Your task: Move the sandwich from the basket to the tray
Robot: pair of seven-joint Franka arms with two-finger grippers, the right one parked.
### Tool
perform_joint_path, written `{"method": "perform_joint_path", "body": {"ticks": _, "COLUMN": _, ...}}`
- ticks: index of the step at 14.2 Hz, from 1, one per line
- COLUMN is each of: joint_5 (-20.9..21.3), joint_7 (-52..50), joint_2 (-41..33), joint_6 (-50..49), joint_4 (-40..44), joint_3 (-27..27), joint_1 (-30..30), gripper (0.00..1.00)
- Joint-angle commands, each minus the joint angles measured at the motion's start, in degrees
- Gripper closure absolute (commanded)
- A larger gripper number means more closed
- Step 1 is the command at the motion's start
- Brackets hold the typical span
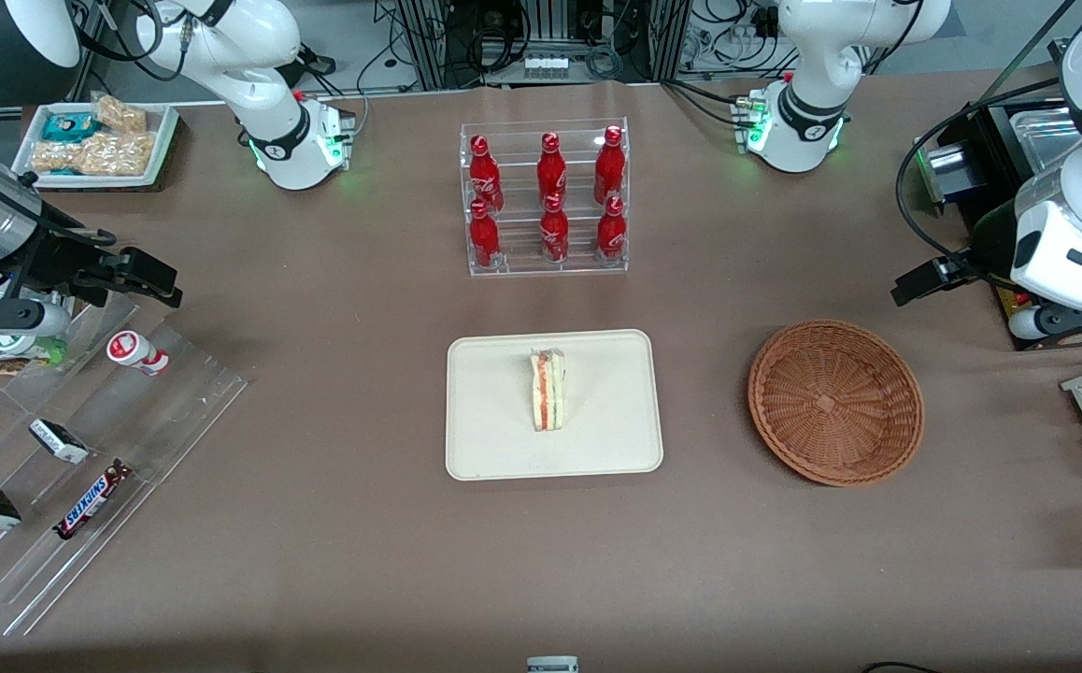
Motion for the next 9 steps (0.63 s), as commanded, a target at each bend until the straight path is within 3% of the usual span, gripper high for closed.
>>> {"method": "perform_joint_path", "body": {"ticks": 1, "joint_5": 2.7, "joint_7": 2.1, "joint_2": -1.1, "joint_6": -1.5, "joint_4": -0.2, "joint_3": -3.8, "joint_1": 3.3, "gripper": 0.00}}
{"method": "perform_joint_path", "body": {"ticks": 3, "joint_5": 4.3, "joint_7": 7.8, "joint_2": -0.9, "joint_6": -6.0, "joint_4": 3.7, "joint_3": -3.3, "joint_1": 2.4, "gripper": 0.00}}
{"method": "perform_joint_path", "body": {"ticks": 6, "joint_5": 4.9, "joint_7": 20.9, "joint_2": 0.5, "joint_6": -5.3, "joint_4": 6.9, "joint_3": 2.1, "joint_1": -0.9, "gripper": 0.00}}
{"method": "perform_joint_path", "body": {"ticks": 9, "joint_5": 8.2, "joint_7": 23.5, "joint_2": 0.9, "joint_6": -3.9, "joint_4": 6.8, "joint_3": 3.1, "joint_1": -1.6, "gripper": 0.00}}
